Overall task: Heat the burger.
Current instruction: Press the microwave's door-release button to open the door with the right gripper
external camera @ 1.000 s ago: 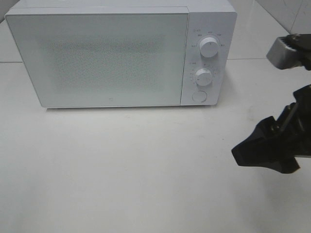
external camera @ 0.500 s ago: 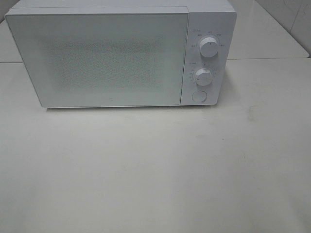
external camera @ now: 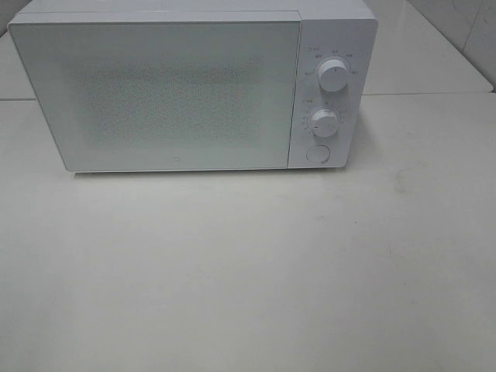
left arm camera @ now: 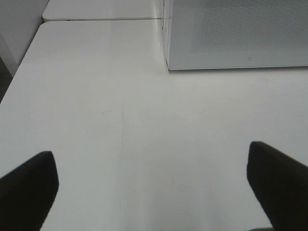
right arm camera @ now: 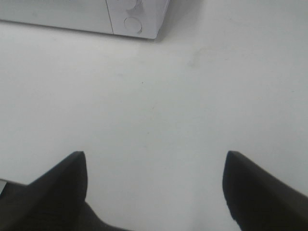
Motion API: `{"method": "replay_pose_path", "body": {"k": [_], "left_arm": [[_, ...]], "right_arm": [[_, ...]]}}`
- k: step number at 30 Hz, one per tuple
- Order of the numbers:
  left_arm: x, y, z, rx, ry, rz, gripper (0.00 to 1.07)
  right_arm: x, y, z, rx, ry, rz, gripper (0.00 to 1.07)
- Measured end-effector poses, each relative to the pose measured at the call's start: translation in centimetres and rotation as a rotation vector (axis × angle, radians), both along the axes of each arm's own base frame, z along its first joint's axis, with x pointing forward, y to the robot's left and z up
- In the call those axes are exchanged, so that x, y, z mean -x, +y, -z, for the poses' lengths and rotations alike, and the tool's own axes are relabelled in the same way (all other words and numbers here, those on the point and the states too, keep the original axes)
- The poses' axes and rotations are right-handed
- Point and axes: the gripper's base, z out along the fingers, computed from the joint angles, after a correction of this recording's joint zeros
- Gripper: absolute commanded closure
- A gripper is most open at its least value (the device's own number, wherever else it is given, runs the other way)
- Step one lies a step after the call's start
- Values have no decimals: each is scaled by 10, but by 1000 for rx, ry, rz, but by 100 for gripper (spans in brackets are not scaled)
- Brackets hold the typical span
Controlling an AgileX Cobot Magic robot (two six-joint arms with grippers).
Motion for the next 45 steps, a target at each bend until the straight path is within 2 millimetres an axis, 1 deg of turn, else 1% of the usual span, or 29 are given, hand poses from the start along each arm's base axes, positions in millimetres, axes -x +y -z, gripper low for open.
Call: {"method": "replay_pose_path", "body": {"k": [2, 4, 5, 8, 11, 13, 34, 37, 39, 40, 42, 43, 45], "left_arm": [[0, 0, 0, 0, 0, 0, 6], [0, 0, 0, 0, 0, 0, 6], [0, 0, 0, 0, 0, 0, 6], [0, 0, 0, 0, 0, 0, 6], [0, 0, 0, 0, 0, 0, 6], [0, 0, 0, 0, 0, 0, 6], [0, 0, 0, 0, 0, 0, 6], [0, 0, 0, 0, 0, 0, 6], [0, 0, 0, 0, 0, 0, 6], [0, 0, 0, 0, 0, 0, 6], [0, 0, 0, 0, 0, 0, 6], [0, 0, 0, 0, 0, 0, 6], [0, 0, 0, 0, 0, 0, 6]], "right_arm": [[3, -1, 0, -3, -22, 12, 32], [13, -2, 0, -11, -77, 41, 32], [13, -2, 0, -11, -77, 41, 32], [26, -3, 2, -18, -141, 64, 32], [27, -4, 4, -16, -134, 67, 32], [26, -3, 10, -10, -94, 65, 32], [26, -3, 10, -19, -92, 60, 32], [27, -2, 6, -23, -106, 59, 32], [23, -2, -2, -34, -128, 56, 32], [23, -2, -2, -34, -128, 56, 32], [12, -1, -7, -38, -127, 59, 32], [12, -1, -7, -38, -127, 59, 32], [-1, 0, -11, -41, -132, 64, 32]]}}
